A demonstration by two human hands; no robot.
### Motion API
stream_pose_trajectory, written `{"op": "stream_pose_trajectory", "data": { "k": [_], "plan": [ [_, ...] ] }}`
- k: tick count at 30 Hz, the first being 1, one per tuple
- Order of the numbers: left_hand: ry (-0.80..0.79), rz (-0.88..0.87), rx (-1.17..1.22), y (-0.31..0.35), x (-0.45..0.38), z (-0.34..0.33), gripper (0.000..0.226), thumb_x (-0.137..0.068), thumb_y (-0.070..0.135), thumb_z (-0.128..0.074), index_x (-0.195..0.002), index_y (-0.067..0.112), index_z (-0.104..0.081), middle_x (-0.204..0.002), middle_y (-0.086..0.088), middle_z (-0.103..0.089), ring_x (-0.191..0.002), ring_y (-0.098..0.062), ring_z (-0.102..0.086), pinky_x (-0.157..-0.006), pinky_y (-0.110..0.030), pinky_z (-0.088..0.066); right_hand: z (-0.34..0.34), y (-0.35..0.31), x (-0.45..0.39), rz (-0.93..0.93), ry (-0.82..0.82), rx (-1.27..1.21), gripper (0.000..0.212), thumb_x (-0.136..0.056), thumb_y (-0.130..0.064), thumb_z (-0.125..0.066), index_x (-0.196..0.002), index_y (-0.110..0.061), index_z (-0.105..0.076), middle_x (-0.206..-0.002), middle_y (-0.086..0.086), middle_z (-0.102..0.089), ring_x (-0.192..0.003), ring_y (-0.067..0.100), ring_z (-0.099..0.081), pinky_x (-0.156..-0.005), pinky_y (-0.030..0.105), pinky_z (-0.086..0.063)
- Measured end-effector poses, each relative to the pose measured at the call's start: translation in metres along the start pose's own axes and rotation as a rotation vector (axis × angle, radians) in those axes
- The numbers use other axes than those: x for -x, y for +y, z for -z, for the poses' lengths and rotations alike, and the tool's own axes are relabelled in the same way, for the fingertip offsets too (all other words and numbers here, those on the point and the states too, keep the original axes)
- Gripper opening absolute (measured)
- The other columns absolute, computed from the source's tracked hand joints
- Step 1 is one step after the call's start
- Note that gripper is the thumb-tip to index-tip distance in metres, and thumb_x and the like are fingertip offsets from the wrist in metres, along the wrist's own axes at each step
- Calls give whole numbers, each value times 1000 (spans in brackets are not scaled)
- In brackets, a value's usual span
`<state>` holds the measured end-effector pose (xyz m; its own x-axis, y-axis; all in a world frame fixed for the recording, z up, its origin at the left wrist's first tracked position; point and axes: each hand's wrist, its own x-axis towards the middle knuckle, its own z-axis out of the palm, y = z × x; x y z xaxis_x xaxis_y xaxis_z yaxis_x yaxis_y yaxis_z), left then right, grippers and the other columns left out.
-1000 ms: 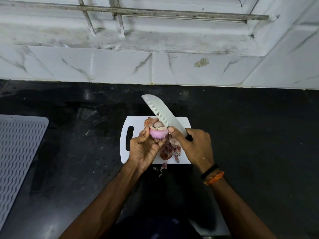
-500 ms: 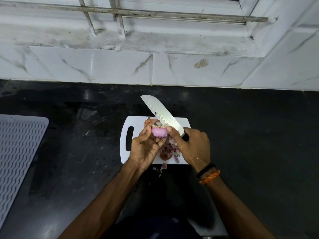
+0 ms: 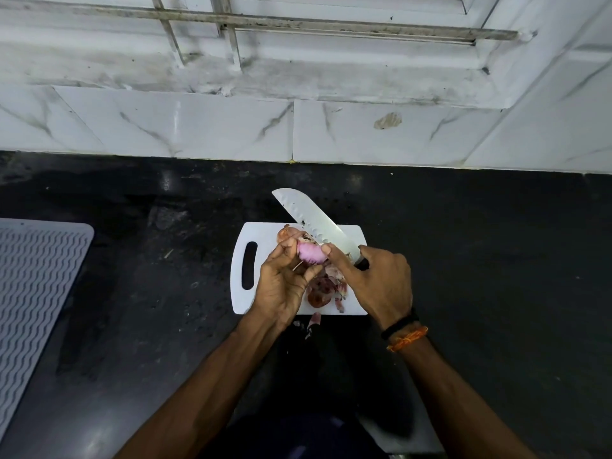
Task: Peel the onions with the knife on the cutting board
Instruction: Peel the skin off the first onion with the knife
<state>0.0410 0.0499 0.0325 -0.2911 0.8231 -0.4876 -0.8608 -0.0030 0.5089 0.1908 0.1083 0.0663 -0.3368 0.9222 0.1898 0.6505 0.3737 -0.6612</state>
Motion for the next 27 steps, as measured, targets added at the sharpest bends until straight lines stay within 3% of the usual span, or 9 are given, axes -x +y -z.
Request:
{"op": "stream_pose_trajectory", "data": {
  "k": [2,4,7,10,14,16,20,23,27],
  "plan": [
    [37,1,-3,1,1,-4,25,-99,17,-57,-118,3,-63,-118,-24,-66,-106,-32,-68,-93,-45,-58,0,-1,2,13,-13,7,56,-81,-65,-69,-48,-35,-35,-37,-18,-33,-52,-8,-54,-46,10,-36],
    [69,0,13,1,-1,-6,20,-99,13,-55,-113,2,-64,-99,-15,-73,-91,-25,-73,-75,-38,-62,-3,0,4,22,-37,9,48,-82,-68,-65,-53,-32,-50,-42,-22,-35,-46,-2,-52,-44,11,-35],
    [126,3,38,-2,-3,-8,25,-97,7,-55,-119,-3,-61,-99,-14,-71,-84,-20,-72,-65,-30,-59,-10,3,8,-4,-71,41,73,-80,-84,-48,-82,-16,-75,-55,-18,-53,-43,0,-46,-49,9,-28],
    [141,16,44,-4,-4,-11,33,-96,9,-58,-125,-7,-60,-109,-18,-68,-94,-23,-69,-69,-31,-60,-10,6,9,-3,-63,19,70,-81,-81,-53,-86,-15,-76,-65,-7,-69,-47,-1,-46,-51,10,-27],
    [144,16,33,-8,-8,-17,16,-99,12,-58,-106,3,-70,-99,-13,-72,-100,-23,-67,-83,-36,-61,-2,8,9,-52,-37,60,53,-82,-73,-62,-78,-21,-73,-50,-20,-48,-42,-1,-46,-49,7,-25],
    [145,13,36,-9,-9,-18,15,-99,16,-59,-104,6,-70,-100,-12,-72,-100,-21,-69,-88,-35,-60,2,8,9,-77,-34,69,55,-81,-77,-58,-66,-24,-65,-47,-20,-48,-43,-1,-50,-45,8,-29],
    [155,10,81,-2,-13,-18,26,-98,21,-60,-115,1,-63,-105,-13,-71,-101,-21,-70,-94,-36,-57,6,12,11,-100,-12,65,69,-78,-86,-50,-55,-21,-54,-46,-8,-51,-42,8,-48,-42,19,-34],
    [132,13,109,1,-15,-15,40,-97,18,-61,-130,-4,-56,-125,-22,-65,-117,-28,-65,-104,-43,-51,7,20,7,-166,-35,99,69,-76,-86,-54,-61,-18,-62,-50,-6,-55,-45,9,-52,-42,27,-40],
    [69,40,201,0,-14,-10,59,-93,13,-61,-145,-7,-42,-146,-24,-49,-133,-34,-53,-115,-48,-39,8,23,2,-259,-111,92,62,-73,-81,-63,-59,-21,-57,-50,-6,-55,-47,7,-53,-46,24,-33]
  ]
}}
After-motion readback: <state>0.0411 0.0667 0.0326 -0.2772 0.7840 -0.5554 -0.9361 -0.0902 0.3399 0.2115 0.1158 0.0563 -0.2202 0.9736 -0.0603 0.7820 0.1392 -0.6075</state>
